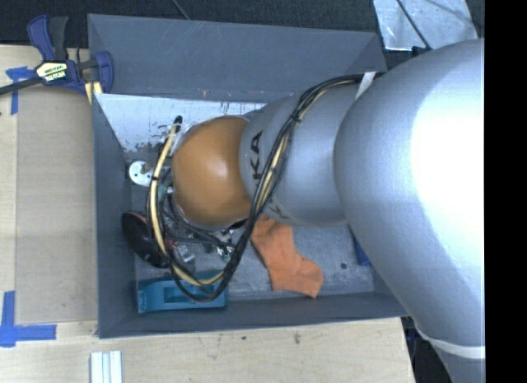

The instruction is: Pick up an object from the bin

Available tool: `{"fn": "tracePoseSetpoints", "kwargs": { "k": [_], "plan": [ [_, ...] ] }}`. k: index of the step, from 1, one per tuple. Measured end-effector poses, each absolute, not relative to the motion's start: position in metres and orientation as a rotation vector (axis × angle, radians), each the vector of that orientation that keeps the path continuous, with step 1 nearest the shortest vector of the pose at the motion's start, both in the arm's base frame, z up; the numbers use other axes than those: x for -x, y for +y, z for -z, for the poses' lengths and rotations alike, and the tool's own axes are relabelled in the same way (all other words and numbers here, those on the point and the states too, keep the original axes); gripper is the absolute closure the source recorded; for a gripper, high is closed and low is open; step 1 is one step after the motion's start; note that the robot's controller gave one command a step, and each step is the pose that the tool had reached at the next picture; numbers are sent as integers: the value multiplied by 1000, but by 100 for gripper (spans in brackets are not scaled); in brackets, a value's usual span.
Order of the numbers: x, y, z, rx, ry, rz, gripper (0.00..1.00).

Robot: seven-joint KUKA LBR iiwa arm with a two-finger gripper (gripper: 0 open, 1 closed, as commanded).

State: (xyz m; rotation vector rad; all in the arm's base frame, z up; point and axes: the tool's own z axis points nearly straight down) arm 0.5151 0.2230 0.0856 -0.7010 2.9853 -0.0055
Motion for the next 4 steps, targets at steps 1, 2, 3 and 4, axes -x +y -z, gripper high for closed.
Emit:
{"fn": "tracePoseSetpoints", "kwargs": {
  "k": [1,2,3,4],
  "plan": [
    [-516,223,-85,701,2988,6,100],
    [-516,223,-85,701,2989,5,100],
    [-516,223,-85,700,2989,5,100],
    [-516,223,-85,700,2989,5,100]
  ]
}}
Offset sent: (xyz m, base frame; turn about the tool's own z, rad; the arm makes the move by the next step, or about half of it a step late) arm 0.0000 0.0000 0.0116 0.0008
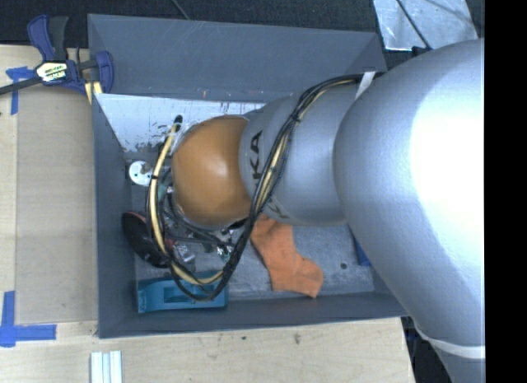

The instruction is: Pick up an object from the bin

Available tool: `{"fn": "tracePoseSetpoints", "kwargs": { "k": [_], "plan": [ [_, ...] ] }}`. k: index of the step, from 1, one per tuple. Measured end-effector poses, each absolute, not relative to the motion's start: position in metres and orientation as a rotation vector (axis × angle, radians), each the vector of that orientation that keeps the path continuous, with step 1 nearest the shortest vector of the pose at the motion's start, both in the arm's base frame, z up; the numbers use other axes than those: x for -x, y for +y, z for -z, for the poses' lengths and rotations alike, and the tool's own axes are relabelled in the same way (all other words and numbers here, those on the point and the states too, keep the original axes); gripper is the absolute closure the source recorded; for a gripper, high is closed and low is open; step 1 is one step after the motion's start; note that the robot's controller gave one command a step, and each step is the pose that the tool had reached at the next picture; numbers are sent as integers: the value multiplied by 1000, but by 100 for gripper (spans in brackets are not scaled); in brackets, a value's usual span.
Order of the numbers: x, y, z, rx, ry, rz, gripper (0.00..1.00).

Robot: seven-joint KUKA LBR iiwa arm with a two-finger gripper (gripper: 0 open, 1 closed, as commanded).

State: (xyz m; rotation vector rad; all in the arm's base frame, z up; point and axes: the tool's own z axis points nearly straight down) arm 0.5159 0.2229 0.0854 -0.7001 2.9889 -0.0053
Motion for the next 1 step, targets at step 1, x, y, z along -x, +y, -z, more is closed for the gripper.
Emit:
{"fn": "tracePoseSetpoints", "kwargs": {
  "k": [1],
  "plan": [
    [-516,223,-85,700,2989,5,100]
  ]
}}
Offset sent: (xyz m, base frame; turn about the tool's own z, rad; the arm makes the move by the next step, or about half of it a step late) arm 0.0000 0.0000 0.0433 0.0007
